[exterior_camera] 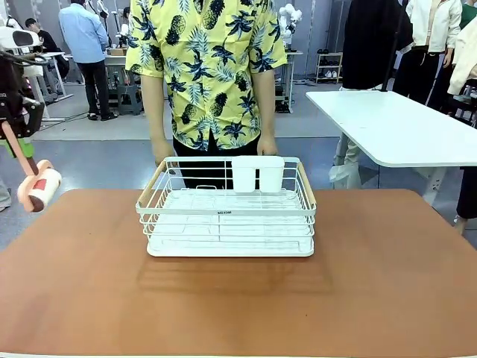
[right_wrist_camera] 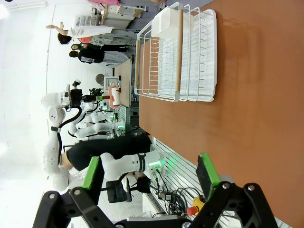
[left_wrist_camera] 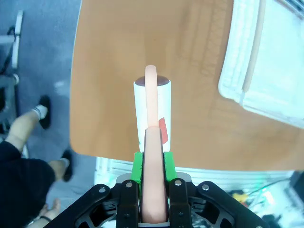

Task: Clean the table.
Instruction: Place the Lint Roller down when the Dish drying rack is positioned in the middle of the table.

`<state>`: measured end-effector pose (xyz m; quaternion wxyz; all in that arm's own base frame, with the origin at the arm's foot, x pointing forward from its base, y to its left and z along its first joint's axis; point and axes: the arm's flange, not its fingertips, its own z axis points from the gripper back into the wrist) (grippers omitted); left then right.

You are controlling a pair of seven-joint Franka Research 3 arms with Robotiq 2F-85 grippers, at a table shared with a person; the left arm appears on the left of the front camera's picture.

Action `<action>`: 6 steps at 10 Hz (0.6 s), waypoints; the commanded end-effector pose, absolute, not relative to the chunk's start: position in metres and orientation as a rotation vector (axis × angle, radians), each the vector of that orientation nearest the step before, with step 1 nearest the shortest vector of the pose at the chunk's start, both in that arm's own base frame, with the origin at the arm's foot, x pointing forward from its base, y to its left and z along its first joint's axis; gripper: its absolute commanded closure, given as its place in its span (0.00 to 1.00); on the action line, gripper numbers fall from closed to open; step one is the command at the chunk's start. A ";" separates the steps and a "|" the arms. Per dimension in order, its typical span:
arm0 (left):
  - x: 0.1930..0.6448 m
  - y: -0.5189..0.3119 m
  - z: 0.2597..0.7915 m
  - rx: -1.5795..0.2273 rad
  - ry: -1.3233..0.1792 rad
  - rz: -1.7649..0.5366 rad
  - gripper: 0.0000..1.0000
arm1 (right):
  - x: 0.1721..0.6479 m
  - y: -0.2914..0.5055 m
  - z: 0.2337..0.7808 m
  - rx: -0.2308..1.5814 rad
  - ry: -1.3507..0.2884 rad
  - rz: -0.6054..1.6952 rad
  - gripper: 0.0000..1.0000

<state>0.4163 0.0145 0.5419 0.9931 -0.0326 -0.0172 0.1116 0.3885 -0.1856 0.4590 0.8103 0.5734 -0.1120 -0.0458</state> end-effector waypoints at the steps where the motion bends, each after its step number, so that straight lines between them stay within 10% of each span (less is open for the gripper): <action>1: 0.431 0.004 0.558 -0.192 -0.030 0.568 0.79 | 0.388 -0.185 0.463 1.232 -0.241 -0.100 0.00; 6: 0.468 -0.007 0.555 -0.290 -0.203 1.268 0.79 | 0.388 -0.185 0.463 1.232 -0.241 -0.100 0.00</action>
